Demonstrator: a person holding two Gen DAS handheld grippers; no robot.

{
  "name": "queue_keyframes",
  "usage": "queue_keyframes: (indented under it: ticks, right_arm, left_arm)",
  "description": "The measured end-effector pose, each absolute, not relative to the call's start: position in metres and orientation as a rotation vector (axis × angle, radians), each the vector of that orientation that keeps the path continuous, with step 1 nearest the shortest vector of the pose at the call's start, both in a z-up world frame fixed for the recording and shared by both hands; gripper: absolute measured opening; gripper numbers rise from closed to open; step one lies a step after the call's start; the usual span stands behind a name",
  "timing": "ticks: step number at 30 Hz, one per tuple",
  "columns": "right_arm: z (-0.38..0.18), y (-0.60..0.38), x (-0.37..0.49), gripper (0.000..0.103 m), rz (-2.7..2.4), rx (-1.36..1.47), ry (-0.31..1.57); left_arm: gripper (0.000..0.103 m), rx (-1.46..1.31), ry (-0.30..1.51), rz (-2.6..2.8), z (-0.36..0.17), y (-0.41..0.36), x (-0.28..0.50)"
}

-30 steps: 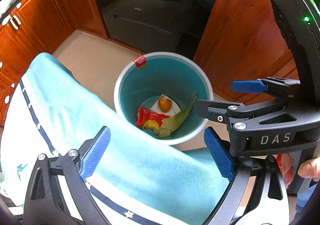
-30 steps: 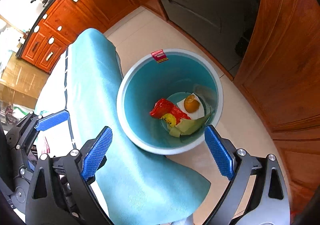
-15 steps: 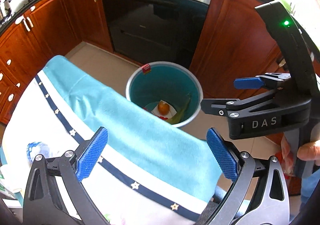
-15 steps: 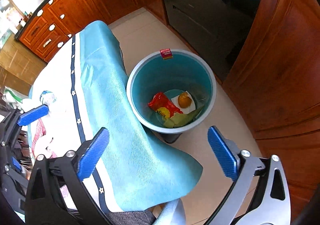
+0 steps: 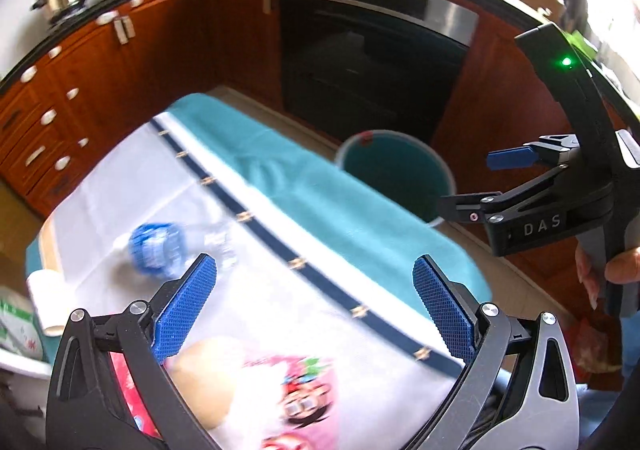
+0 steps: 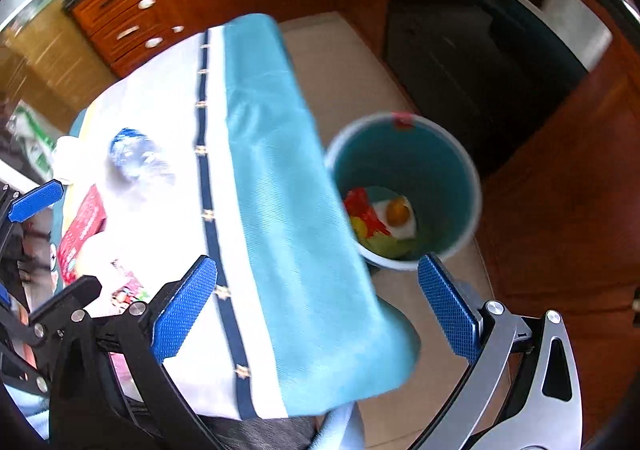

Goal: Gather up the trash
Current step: 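Move both tools back over the table toward the cup and bottle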

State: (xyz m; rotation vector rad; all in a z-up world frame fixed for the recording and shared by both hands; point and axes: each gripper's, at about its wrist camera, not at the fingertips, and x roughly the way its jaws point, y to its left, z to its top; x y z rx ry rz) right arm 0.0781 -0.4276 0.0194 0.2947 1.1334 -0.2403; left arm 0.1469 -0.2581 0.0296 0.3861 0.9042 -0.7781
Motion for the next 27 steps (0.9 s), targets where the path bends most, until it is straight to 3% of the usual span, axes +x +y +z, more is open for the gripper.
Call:
queue_keyframes:
  ticks: [15,27]
  right_arm:
    - [0.017,-0.292,0.19,0.097,0.048,0.067,1.15]
    - [-0.032,-0.234,0.277,0.097,0.133,-0.085,1.285]
  left_arm:
    - [0.099,0.184,0.99,-0.438,0.003,-0.073,0.229]
    - [0.099,0.138,1.038,-0.363,-0.032,-0.012,0.249]
